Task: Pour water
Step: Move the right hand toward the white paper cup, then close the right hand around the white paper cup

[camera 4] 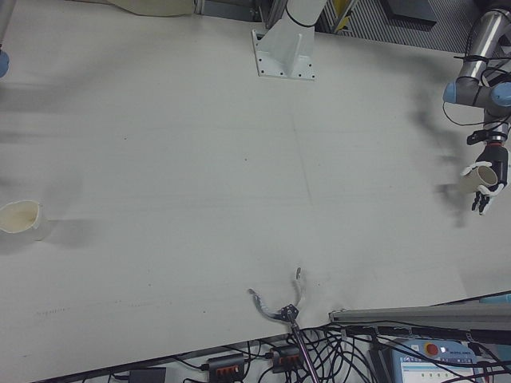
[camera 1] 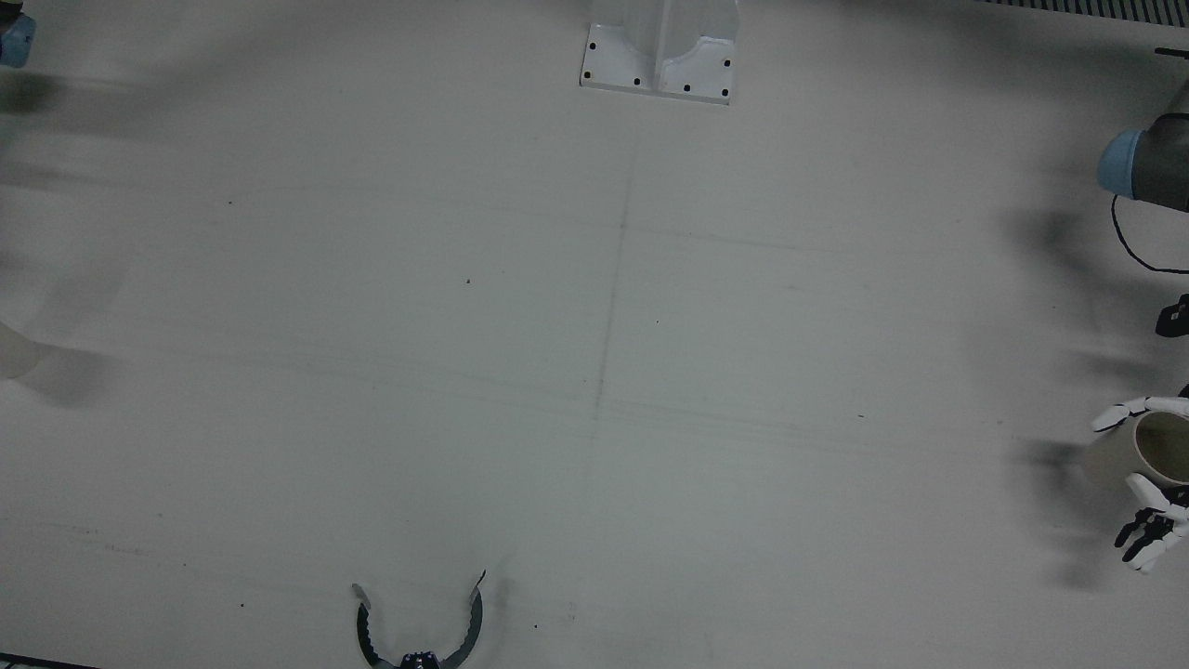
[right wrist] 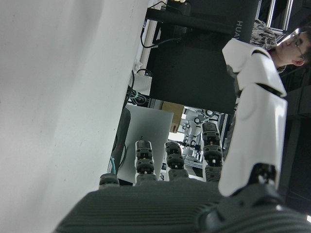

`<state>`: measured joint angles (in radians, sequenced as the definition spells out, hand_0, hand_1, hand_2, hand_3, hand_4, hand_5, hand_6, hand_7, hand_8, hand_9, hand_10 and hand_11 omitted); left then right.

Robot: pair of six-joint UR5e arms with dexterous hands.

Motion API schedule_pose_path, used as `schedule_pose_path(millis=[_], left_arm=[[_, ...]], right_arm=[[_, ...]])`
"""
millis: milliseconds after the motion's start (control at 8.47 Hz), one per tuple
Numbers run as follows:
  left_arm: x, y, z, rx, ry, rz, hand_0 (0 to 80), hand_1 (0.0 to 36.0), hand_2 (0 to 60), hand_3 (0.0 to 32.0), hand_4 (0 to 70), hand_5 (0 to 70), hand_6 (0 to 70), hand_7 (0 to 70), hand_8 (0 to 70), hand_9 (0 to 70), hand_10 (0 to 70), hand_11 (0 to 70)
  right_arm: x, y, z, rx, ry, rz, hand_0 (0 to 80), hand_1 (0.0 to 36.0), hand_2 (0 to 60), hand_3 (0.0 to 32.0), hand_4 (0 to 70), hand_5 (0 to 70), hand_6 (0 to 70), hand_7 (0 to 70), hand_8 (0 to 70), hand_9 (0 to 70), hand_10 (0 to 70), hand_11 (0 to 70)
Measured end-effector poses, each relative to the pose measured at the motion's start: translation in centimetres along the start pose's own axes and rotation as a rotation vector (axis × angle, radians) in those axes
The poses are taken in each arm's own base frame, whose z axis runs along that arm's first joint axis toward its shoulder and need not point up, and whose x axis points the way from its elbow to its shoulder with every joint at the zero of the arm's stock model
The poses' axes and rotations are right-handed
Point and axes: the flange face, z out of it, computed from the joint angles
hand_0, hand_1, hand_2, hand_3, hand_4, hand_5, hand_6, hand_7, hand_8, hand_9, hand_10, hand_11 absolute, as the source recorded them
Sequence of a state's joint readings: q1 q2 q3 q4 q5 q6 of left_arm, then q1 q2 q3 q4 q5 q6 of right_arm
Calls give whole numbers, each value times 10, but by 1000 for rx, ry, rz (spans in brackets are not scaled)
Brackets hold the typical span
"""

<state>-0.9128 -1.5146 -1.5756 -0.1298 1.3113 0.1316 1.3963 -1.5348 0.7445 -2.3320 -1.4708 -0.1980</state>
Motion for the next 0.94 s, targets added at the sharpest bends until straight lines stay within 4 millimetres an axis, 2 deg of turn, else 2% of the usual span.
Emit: schedule_pose_path(millis=[236, 354, 590, 944], left_arm=[[0, 7, 1, -7, -4, -1, 800, 360, 600, 0, 372, 700, 165, 104, 102, 33, 56, 124], [0, 11, 2, -10, -6, -2, 800, 360, 600, 0, 372, 700, 165, 104, 101, 32, 56, 124], [0, 16, 2, -11, -8, -4, 800, 360, 600, 0, 375, 700, 166, 106, 102, 33, 56, 125], [0, 19, 4, -11, -9, -4, 800, 360, 600, 0, 372, 700, 166, 105, 102, 33, 56, 125]], right_arm=[[13, 7, 18, -32, 7, 34, 535, 214, 240, 0, 270, 94, 231, 147, 188, 223, 0, 0], [21, 14, 31, -49, 11, 42, 533, 206, 220, 0, 291, 90, 234, 156, 184, 216, 0, 0], [41, 28, 53, -76, 23, 53, 535, 214, 226, 0, 256, 91, 215, 138, 175, 207, 0, 0], [72, 34, 58, -75, 39, 52, 541, 223, 223, 0, 220, 91, 208, 128, 159, 182, 0, 0]])
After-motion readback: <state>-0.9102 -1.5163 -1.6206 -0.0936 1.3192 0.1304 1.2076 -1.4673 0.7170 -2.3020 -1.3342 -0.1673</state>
